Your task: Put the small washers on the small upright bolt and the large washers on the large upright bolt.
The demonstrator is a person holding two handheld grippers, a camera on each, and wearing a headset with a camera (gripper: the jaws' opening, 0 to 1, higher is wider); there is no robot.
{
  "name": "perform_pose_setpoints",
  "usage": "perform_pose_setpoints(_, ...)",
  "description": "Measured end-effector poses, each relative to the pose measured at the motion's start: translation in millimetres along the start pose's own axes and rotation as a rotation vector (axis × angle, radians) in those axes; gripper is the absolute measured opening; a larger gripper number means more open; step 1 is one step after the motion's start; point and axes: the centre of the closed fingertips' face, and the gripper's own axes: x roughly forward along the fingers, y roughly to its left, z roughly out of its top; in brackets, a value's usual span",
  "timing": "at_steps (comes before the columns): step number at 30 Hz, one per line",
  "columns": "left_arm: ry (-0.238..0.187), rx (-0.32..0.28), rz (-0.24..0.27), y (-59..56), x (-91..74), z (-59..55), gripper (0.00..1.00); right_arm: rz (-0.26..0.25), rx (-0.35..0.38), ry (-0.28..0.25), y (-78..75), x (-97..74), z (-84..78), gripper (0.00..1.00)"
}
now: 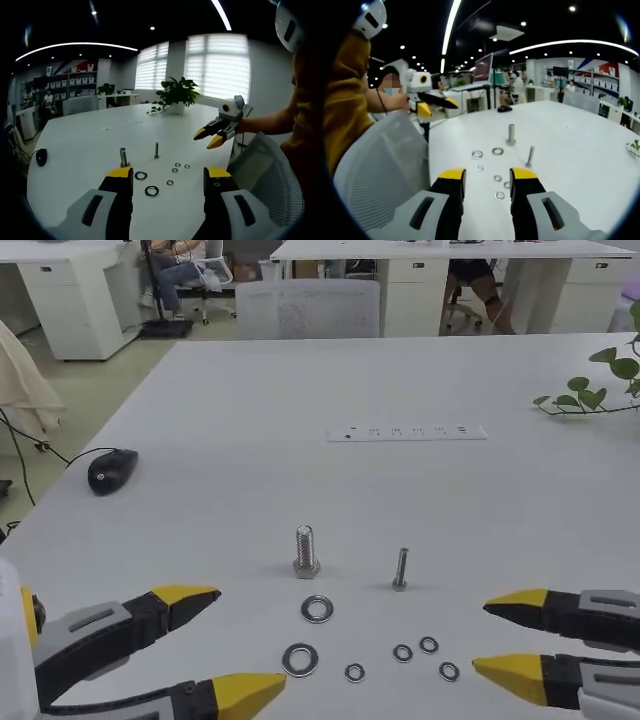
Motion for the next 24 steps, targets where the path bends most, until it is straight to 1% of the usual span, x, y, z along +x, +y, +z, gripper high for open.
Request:
perform_pose_setpoints(11, 0.005, -0.008, -0.013, 5.3, 2.5, -7.3, 0.56, 0.009, -0.004, 0.022, 2.9, 0.2, -2.3, 0.37)
perform_pose_setpoints(13, 0.008, -0.004, -0.016, 5.5, 2.6, -8.0, 0.56, 0.004, -0.013, 0.042, 2.0, 0.4, -4.0, 0.36)
perform_pose_setpoints(14, 0.007, -0.005, -0.019, 5.9, 2.5, -8.2, 0.56, 0.001, -0.015, 0.055, 1.3, 0.6, -4.6, 0.35)
perform_pose_setpoints(15, 0.005, -0.006, -0.018, 6.4, 2.3, -8.2, 0.56, -0.009, -0.026, 0.081, -1.1, 0.1, -7.2, 0.33)
perform_pose_setpoints(16, 0.002, -0.006, -0.018, 6.9, 2.1, -7.9, 0.56, -0.018, -0.056, 0.131, -4.1, -0.6, -12.9, 0.31)
perform_pose_setpoints(17, 0.002, -0.006, -0.017, 7.3, 2.0, -7.9, 0.56, -0.014, -0.072, 0.16, -4.5, 0.1, -16.2, 0.29)
perform_pose_setpoints(18, 0.001, -0.005, -0.018, 7.3, 1.8, -7.7, 0.56, 0.001, -0.078, 0.192, -3.4, 2.2, -20.1, 0.29)
perform_pose_setpoints(19, 0.0, -0.004, -0.019, 7.1, 1.8, -7.3, 0.56, 0.015, -0.081, 0.199, -2.0, 4.5, -20.6, 0.29)
perform_pose_setpoints(20, -0.005, -0.003, -0.023, 6.3, 1.9, -6.2, 0.56, 0.023, -0.079, 0.194, -1.2, 7.2, -19.2, 0.29)
perform_pose_setpoints(21, -0.007, -0.002, -0.025, 5.7, 1.8, -5.2, 0.56, 0.038, -0.08, 0.203, -0.3, 9.8, -19.7, 0.3)
perform_pose_setpoints(23, -0.004, 0.004, -0.025, 5.1, 1.6, -4.3, 0.56, 0.047, -0.11, 0.244, -2.3, 13.5, -23.7, 0.3)
perform_pose_setpoints(24, -0.008, 0.007, -0.025, 4.6, 1.1, -2.8, 0.56, 0.052, -0.119, 0.252, -2.9, 15.4, -24.1, 0.3)
